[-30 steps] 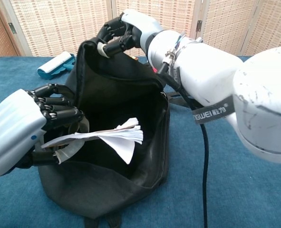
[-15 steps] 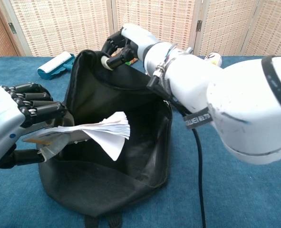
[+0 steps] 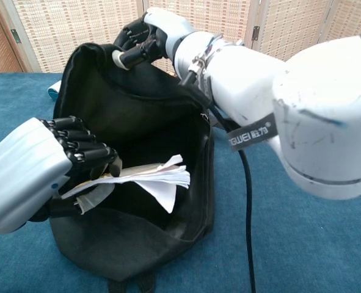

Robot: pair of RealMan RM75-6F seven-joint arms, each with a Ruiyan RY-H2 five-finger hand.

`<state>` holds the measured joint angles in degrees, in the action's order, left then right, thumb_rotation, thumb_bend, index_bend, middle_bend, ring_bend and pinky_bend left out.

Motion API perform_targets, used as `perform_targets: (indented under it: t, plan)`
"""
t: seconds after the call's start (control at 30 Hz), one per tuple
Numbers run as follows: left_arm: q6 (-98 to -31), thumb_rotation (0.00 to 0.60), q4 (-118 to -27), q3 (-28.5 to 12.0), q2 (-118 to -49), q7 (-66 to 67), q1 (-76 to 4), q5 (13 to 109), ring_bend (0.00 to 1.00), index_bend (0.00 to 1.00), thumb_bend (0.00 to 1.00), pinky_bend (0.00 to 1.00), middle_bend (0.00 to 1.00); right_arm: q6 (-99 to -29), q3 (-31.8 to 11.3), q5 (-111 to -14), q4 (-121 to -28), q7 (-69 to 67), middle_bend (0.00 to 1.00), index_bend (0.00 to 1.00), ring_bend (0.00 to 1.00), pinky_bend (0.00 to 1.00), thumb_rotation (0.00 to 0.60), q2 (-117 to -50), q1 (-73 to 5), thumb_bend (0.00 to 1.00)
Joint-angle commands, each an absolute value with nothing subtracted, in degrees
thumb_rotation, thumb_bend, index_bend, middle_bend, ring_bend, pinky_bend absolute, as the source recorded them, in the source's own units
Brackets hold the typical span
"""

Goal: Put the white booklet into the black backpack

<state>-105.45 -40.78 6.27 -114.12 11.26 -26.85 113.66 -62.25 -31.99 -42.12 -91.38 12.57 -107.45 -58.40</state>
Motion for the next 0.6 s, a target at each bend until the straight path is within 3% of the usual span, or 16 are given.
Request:
perform_targets:
  t: [0.03, 0.6]
  plan:
    - [-104.8, 0.6, -39.9, 6.5, -114.3, 12.5, -27.3, 114.1, 0.64, 0.69, 0.48, 0.52, 0.71, -62.4, -31.9, -42.0, -93.0, 12.6, 0.38, 0.73, 0.36, 0.22, 0.6, -106.5, -58.0, 0.67]
    - [-100.3, 0.6, -34.7, 4.2, -113.5, 10.4, -30.1, 110.3, 0.64, 0.68, 0.46, 0.49, 0.7, -63.8, -29.7, -41.5, -98.8, 12.8, 0.38, 0.73, 0.36, 0.22, 0.6, -103.3, -55.9, 0.67]
